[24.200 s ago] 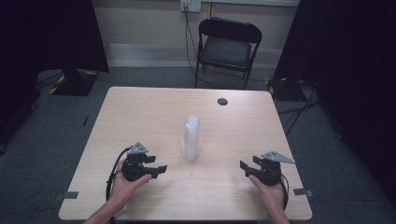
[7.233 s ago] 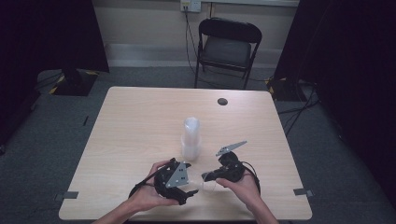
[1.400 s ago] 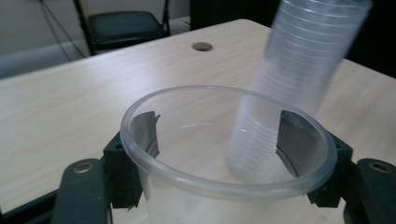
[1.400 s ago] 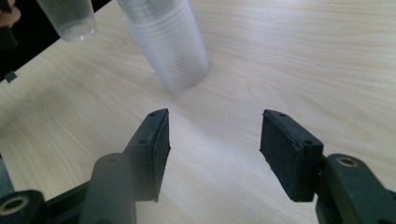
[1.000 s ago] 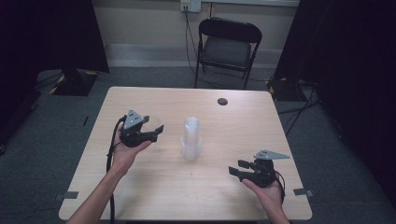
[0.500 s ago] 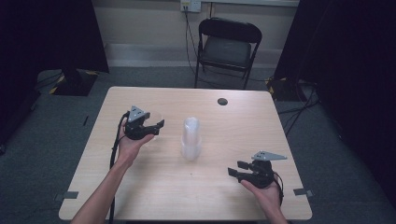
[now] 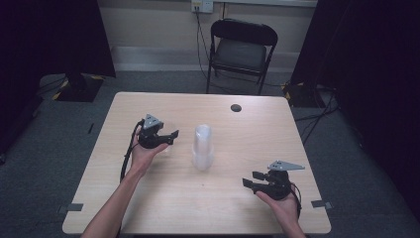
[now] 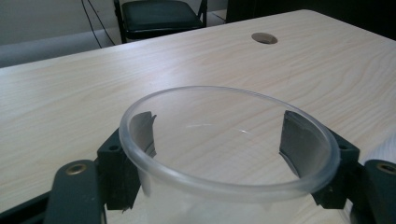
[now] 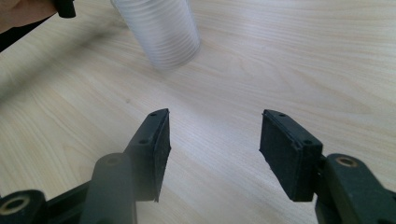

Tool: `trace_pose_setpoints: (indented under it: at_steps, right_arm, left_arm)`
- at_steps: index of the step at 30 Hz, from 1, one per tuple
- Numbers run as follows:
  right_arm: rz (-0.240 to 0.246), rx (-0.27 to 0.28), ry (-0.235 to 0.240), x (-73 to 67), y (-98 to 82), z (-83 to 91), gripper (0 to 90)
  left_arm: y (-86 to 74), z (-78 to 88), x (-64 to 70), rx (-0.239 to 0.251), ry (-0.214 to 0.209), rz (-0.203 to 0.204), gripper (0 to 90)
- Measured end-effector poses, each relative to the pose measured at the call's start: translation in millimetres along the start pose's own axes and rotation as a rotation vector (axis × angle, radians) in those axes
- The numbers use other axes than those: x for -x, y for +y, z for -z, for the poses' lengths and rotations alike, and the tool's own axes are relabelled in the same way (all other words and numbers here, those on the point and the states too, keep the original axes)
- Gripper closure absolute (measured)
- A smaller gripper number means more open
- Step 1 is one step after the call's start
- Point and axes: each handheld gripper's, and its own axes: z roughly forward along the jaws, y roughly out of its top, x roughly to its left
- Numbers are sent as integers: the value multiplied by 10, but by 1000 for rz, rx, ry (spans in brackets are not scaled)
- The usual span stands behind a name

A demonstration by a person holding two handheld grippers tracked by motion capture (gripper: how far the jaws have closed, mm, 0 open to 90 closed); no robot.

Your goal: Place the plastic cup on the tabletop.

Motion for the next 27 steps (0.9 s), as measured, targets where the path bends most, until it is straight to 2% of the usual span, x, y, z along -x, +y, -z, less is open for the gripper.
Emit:
trace_pose_setpoints:
  at_steps: [3,5,8,18,20,24,27]
  right_arm:
    - [-3,-3,2,-2,3,-2,429]
    - [-4,-4,2,-3,2,-1,431]
    - [-3,-2,5,-9,4,1,431]
    - [2,-5,11,-29,4,-11,428]
    - [0,-6,11,-27,2,-7,428]
    - [1,-7,11,-24,-5,2,427]
    - [1,-6,11,-20,-8,2,426]
  left_arm:
    - [-10,-14,-2,-14,5,-7,239]
    - [-22,-19,-7,-21,3,4,245]
    - [-31,-3,-6,-12,13,-13,243]
    - [-77,4,20,-46,10,-31,205]
    - [-86,-2,23,-47,10,-21,183]
    - [-105,7,21,-57,6,-25,164]
    - [-110,5,28,-62,5,2,163]
